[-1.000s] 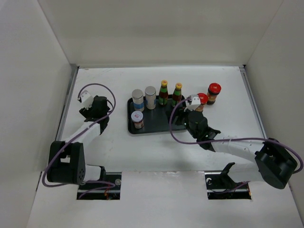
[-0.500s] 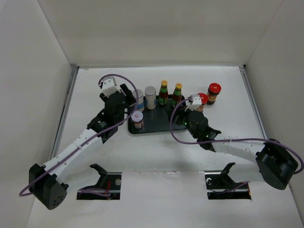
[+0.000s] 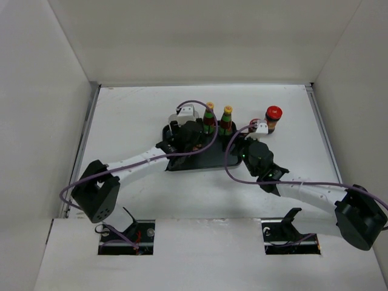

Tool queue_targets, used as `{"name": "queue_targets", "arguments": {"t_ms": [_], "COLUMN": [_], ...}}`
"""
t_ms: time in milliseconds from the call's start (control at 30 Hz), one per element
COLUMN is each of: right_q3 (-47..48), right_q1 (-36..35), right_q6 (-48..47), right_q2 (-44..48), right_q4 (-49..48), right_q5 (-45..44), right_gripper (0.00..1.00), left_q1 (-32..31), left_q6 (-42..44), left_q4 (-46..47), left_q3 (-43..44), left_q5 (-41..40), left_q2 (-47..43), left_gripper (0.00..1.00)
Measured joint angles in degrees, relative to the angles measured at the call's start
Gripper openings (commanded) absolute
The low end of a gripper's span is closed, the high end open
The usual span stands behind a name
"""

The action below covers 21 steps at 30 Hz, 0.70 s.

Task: Organize the condiment bottles

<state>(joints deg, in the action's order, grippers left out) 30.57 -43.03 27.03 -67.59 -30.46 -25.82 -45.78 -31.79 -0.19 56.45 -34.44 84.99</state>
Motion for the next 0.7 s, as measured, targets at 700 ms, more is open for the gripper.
{"name": "queue_targets", "arguments": {"t_ms": [700], "right_q3": [-0.6], "right_q1": [0.3], "right_q6": [0.0], "right_q2": [0.4], "right_q4": [-0.1], "right_q5": [-0.4], "right_gripper": [0.73], "left_q1": [-0.5], "left_q6": [0.3], "left_q4": [6.1], "left_q3": [-1.6], "left_q5": [-0.7], "left_q2": [10.3], "left_gripper": [0.59]}}
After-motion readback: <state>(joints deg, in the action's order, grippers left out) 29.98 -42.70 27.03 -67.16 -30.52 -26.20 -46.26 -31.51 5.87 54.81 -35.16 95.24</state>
